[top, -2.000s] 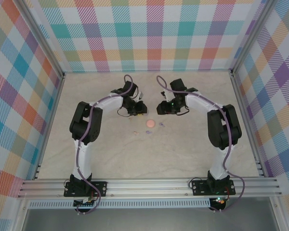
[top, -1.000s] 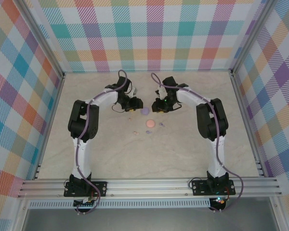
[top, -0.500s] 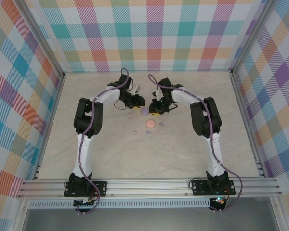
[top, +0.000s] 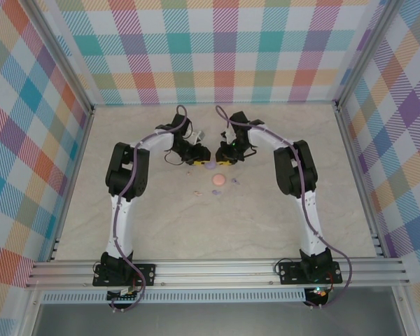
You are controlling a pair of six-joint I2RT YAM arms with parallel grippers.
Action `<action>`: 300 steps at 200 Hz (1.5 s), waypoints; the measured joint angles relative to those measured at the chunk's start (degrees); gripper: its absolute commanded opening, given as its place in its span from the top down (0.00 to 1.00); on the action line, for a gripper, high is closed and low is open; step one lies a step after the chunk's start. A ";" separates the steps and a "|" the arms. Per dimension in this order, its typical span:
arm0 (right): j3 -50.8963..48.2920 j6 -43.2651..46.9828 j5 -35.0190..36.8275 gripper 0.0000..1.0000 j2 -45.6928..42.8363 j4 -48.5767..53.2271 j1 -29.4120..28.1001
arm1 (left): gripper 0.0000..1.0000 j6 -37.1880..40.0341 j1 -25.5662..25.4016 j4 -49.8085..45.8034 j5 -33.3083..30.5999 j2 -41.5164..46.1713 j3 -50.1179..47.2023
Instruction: Insert the wireless bluetooth earbuds into the charging case
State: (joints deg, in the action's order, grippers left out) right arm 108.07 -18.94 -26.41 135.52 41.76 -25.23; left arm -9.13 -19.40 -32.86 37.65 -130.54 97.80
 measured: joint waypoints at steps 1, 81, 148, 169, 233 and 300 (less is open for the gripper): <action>0.07 -0.02 0.00 0.80 0.04 0.00 0.00 | 0.61 0.00 0.00 0.02 0.04 0.11 -0.15; 4.57 0.11 0.57 0.78 2.58 2.80 -0.11 | 0.57 0.00 -0.07 -0.04 0.85 3.26 -4.66; 4.09 0.96 1.86 0.72 0.98 3.61 0.11 | 0.53 -0.48 0.48 0.09 0.68 4.63 -4.66; 2.19 0.94 0.63 0.70 -1.40 3.23 0.13 | 0.52 -1.01 0.83 0.46 0.79 5.22 -4.72; -3.91 -1.66 -4.37 0.64 -4.85 -0.28 0.28 | 0.52 -2.34 1.97 1.79 1.11 5.51 -5.42; -5.68 -3.76 -7.78 0.67 -4.85 -3.04 0.28 | 0.52 -3.28 1.97 2.99 2.43 5.44 -5.42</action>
State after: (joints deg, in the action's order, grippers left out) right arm 102.39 -22.70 -34.20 130.67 38.72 -24.95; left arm -12.40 -17.43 -29.87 40.07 -125.10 92.38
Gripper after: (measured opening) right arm 0.341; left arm 0.484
